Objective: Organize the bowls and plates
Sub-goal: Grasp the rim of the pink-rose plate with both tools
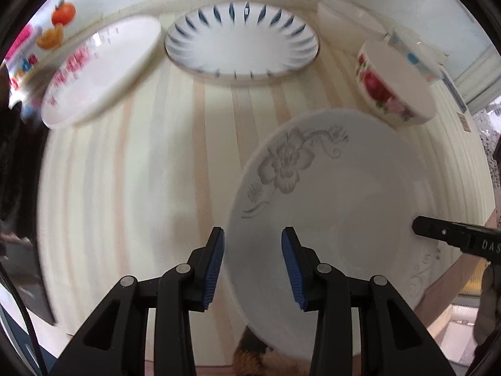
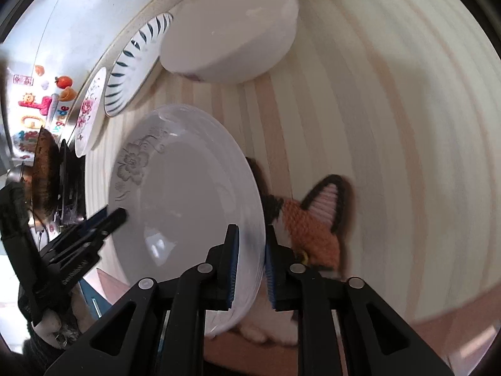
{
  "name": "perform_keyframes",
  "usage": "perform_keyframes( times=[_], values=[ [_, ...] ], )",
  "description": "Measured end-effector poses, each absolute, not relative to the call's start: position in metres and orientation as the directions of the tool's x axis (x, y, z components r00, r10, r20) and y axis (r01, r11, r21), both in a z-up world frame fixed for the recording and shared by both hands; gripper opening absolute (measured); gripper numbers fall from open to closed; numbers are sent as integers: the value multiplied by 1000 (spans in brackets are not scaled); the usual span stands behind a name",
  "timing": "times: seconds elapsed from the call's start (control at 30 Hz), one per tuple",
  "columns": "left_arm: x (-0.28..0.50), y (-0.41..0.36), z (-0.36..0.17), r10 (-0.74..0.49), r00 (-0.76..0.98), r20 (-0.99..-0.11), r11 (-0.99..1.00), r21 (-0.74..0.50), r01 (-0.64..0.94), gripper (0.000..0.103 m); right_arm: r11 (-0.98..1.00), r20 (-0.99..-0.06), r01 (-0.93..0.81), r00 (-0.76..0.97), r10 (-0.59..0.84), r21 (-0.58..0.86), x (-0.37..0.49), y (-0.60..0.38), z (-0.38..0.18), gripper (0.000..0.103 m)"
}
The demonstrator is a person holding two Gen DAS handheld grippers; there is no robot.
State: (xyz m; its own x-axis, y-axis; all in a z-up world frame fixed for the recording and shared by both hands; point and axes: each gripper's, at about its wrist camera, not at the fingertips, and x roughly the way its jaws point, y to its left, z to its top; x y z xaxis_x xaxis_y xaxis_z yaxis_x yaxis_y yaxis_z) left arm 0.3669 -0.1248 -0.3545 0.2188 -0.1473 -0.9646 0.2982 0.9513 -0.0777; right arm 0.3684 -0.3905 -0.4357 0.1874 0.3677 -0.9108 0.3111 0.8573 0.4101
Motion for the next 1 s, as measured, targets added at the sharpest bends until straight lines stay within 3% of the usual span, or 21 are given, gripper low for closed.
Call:
perform_keyframes(
  times=[0.1,0.27,0.3,0.7,0.87,1.0],
  values=[
    [373,-98,-309,-176,309,-934,961,-95,260,35,879,-924,299,215,318,372,366,-386,-394,20],
    [407,-35,-274,-195,384,-903,980,-164,111,37,886,-879,185,318,356,426,408,-342,-329,52],
    [417,-20,-277,-189,385,-903,982,-175,73,37,879,-860,154,336,383,452,426,-329,-323,54],
    [502,56,-347,-126,318,-940,961,-195,-197,37,905,-851,-114,309,424,409,680,-179,-374,54],
    [517,57,-358,-58,315,-948,966,-133,-223,42,910,-865,-170,284,413,378,731,-146,-408,53],
    [524,63,-369,-79,286,-955,959,-152,-240,42,909,-870,-157,263,416,387,750,-145,-430,51]
  ],
)
